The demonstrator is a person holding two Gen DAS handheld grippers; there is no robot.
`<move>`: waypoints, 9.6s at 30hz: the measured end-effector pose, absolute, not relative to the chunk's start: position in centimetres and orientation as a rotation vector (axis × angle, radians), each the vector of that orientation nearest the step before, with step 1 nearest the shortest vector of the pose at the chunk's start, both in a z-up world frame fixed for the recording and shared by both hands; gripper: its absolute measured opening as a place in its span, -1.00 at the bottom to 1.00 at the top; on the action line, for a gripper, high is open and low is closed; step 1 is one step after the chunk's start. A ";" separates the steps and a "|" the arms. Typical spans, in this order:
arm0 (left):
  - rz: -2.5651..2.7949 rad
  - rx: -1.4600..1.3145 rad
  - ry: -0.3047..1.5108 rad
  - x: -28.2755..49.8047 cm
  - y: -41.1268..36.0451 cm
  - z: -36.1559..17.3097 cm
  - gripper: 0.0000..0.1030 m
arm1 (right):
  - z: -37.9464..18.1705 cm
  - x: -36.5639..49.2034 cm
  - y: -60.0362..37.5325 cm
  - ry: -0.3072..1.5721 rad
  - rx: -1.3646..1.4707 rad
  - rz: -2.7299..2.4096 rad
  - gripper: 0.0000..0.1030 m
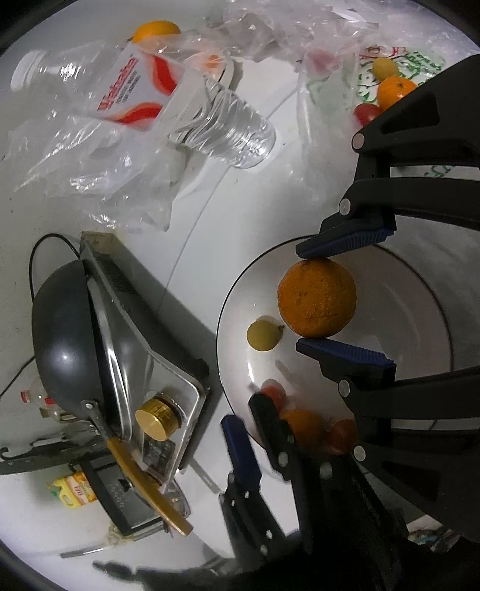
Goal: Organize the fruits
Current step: 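Lower the red tomato onto the plate and open the left gripper, then lower the mandarin onto the plate and open the right gripper, then move both open grippers back over the fruit pile on the bag, then grasp another mandarin with the right gripper while the left grasps a small brown fruit, then carry the brown fruit with the left gripper while the right carries the mandarin to the plate, then lower the brown fruit with the left gripper while the right lowers the mandarin onto the plate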
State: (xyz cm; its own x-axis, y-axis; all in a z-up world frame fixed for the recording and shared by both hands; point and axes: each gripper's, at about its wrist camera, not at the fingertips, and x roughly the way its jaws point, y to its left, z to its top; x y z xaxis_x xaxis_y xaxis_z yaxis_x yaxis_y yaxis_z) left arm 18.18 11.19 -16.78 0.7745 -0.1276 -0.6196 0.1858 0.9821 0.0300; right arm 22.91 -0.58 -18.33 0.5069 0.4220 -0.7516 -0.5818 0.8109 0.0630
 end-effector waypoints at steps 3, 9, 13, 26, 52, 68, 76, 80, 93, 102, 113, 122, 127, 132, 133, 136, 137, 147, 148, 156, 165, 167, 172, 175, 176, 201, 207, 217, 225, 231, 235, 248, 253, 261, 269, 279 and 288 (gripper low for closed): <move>-0.158 0.057 0.649 17.6 12.2 -16.5 -0.43 | -18.6 23.4 0.3 0.844 -0.233 0.589 -0.09; -0.134 0.003 0.633 16.9 14.2 -16.3 -0.43 | -19.0 24.4 1.4 0.849 -0.254 0.558 -0.09; -0.130 -0.013 0.619 16.4 14.9 -16.2 -0.43 | -19.0 25.0 2.2 0.845 -0.257 0.553 -0.09; -0.122 -0.024 0.619 15.6 15.5 -16.3 -0.43 | -19.0 24.5 4.2 0.851 -0.239 0.632 -0.09; -0.138 0.017 0.594 13.1 12.4 -13.9 -0.43 | -15.4 21.8 0.6 0.776 -0.215 0.589 -0.07; -0.166 -0.001 0.626 12.5 8.3 -13.3 -0.38 | -13.1 18.7 -5.9 0.719 -0.170 0.575 -0.07; -0.181 -0.003 0.620 13.0 5.3 -12.2 -0.19 | -11.6 17.6 -10.2 0.662 -0.163 0.570 -0.07; -0.172 -0.001 0.628 13.0 4.1 -12.2 -0.17 | -11.7 17.3 -12.3 0.663 -0.150 0.566 -0.07; -0.226 0.101 0.635 12.8 -2.7 -12.2 -0.17 | -13.6 16.6 -18.5 0.676 -0.113 0.528 -0.09; -0.270 0.150 0.690 14.0 -6.2 -13.4 -0.17 | -15.2 18.0 -20.9 0.717 -0.091 0.526 -0.36; -0.293 0.215 0.737 17.0 -9.0 -15.3 -0.19 | -18.3 22.1 -19.9 0.841 -0.093 0.596 -0.26; -0.284 0.235 0.794 18.8 -8.7 -16.9 -0.28 | -20.4 25.1 -18.2 0.893 -0.100 0.620 -0.02; -0.285 0.231 0.817 19.2 -8.5 -17.5 -0.35 | -21.2 25.7 -17.6 0.921 -0.111 0.619 -0.04; -0.285 0.252 0.831 19.3 -8.5 -17.8 -0.39 | -20.9 25.4 -17.6 0.903 -0.122 0.631 -0.20; -0.287 0.261 0.831 19.3 -8.6 -17.8 -0.39 | -20.7 25.3 -17.7 0.899 -0.116 0.635 -0.20; -0.290 0.276 0.829 19.3 -9.1 -17.6 -0.39 | -20.1 24.6 -18.2 0.879 -0.117 0.629 -0.21; -0.292 0.275 0.829 19.3 -9.2 -17.5 -0.39 | -19.7 24.3 -18.4 0.870 -0.116 0.628 -0.21; -0.308 0.338 0.866 20.4 -11.5 -18.4 -0.39 | -19.0 23.5 -22.7 0.844 -0.013 0.564 -0.21; -0.297 0.345 0.877 20.8 -11.5 -18.6 -0.39 | -18.9 23.6 -22.9 0.840 -0.011 0.564 -0.21; -0.286 0.348 0.913 21.9 -11.1 -19.5 -0.44 | -18.9 23.8 -23.2 0.837 -0.016 0.580 -0.20; -0.315 0.359 0.886 21.9 -11.3 -19.2 -0.45 | -18.6 23.3 -23.2 0.828 -0.012 0.565 -0.20; -0.324 0.354 0.880 21.5 -11.4 -18.8 -0.45 | -18.7 22.9 -23.0 0.833 -0.018 0.560 -0.20; -0.342 0.332 0.843 19.6 -11.4 -17.2 -0.45 | -17.6 21.9 -22.8 0.816 -0.029 0.550 -0.21; -0.349 0.319 0.810 18.5 -11.0 -16.1 -0.45 | -16.6 21.0 -22.5 0.793 -0.038 0.545 -0.21; -0.351 0.317 0.799 18.0 -10.8 -15.7 -0.45 | -16.5 20.6 -22.4 0.792 -0.038 0.543 -0.21; -0.401 0.254 0.649 11.2 -6.6 -11.5 -0.45 | -13.5 15.3 -20.4 0.732 -0.021 0.476 -0.21; -0.393 0.233 0.624 9.6 -4.3 -11.2 -0.45 | -13.2 14.6 -18.5 0.747 -0.066 0.470 -0.21; -0.327 0.179 0.632 9.3 1.0 -11.8 -0.45 | -13.4 14.9 -14.0 0.771 -0.131 0.496 -0.21; -0.262 0.237 0.611 8.5 3.6 -12.9 -0.45 | -14.1 15.9 -11.4 0.802 -0.145 0.526 -0.21; -0.268 0.202 0.662 9.2 5.0 -14.8 -0.45 | -14.2 16.0 -9.3 0.800 -0.167 0.574 -0.21; -0.277 0.194 0.693 10.0 5.2 -16.0 -0.45 | -14.2 16.2 -7.6 0.798 -0.175 0.624 -0.21; -0.323 0.173 0.764 11.5 5.2 -17.5 -0.43 | -16.5 17.8 -2.9 0.850 -0.214 0.703 -0.21; -0.314 0.160 0.774 12.0 5.5 -17.3 -0.43 | -17.6 18.5 -2.1 0.884 -0.213 0.713 -0.21; -0.313 0.155 0.759 11.3 6.4 -17.1 -0.42 | -19.2 19.1 -1.3 0.925 -0.228 0.706 -0.21; -0.280 0.112 0.747 10.6 8.3 -16.6 -0.42 | -19.5 19.0 -0.6 0.944 -0.239 0.714 -0.20; -0.189 -0.017 0.737 11.1 11.2 -15.9 -0.42 | -17.2 18.1 -1.1 0.872 -0.267 0.706 -0.20; -0.169 0.023 0.708 10.6 8.8 -14.3 -0.40 | -14.4 16.5 -4.2 0.791 -0.235 0.717 -0.20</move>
